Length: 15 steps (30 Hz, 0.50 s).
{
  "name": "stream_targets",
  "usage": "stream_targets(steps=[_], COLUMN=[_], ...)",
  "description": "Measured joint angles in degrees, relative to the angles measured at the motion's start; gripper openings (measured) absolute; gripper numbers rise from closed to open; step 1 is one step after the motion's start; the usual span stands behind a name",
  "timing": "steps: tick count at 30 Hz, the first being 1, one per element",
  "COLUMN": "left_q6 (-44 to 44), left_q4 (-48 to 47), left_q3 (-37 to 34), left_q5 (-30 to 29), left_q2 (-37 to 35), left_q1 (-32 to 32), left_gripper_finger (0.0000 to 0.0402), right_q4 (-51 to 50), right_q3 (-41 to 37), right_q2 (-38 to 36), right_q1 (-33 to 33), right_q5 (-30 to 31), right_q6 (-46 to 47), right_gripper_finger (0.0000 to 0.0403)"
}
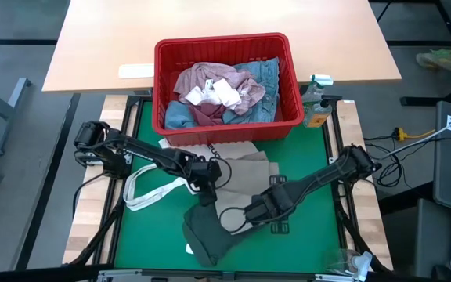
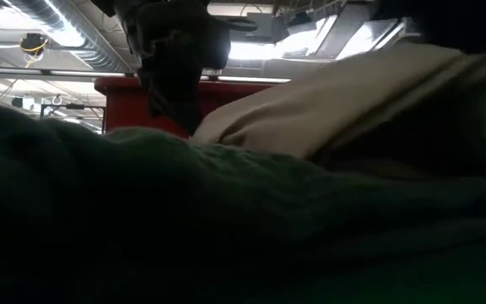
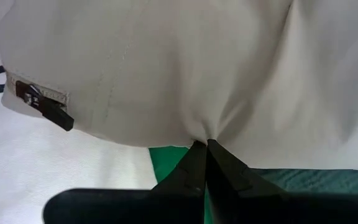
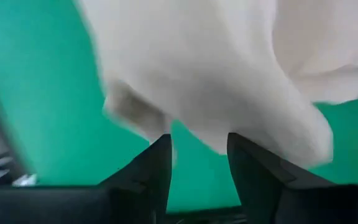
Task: Fold laundry
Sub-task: Fold the grey shorts
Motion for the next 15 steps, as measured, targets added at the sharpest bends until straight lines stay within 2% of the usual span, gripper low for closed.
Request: stream_targets(steps=[3, 5, 10, 15], left_q6=[-0.02, -0.02, -0.02, -0.02], left_q4=[0.0, 0.0, 0.0, 0.01], left_q3=[0.0, 0.0, 0.0, 0.0], left_q5=[0.02, 0.04, 0.02, 0.02], left_q2=[0.0, 0.0, 0.0, 0.0], left_q1=[-0.1, -0.1, -0.08, -0.08], left_gripper_finger=[0.0, 0.0, 0.0, 0.0], right_q4=[0.09, 0.06, 0.01, -0.02], right_q3=[0.0, 0.0, 0.0, 0.02], right_q2=[-1.18, -2.48, -7.57, -11.64], right_q1=[0.05, 0.1, -1.34, -7.26], right_q5=[-5.47, -5.27, 8.4, 14.74], right_q6=[-0.18, -0.18, -1.2, -3.35], right_gripper_finger=[0.0154, 0.0154, 0.0154, 0.0154])
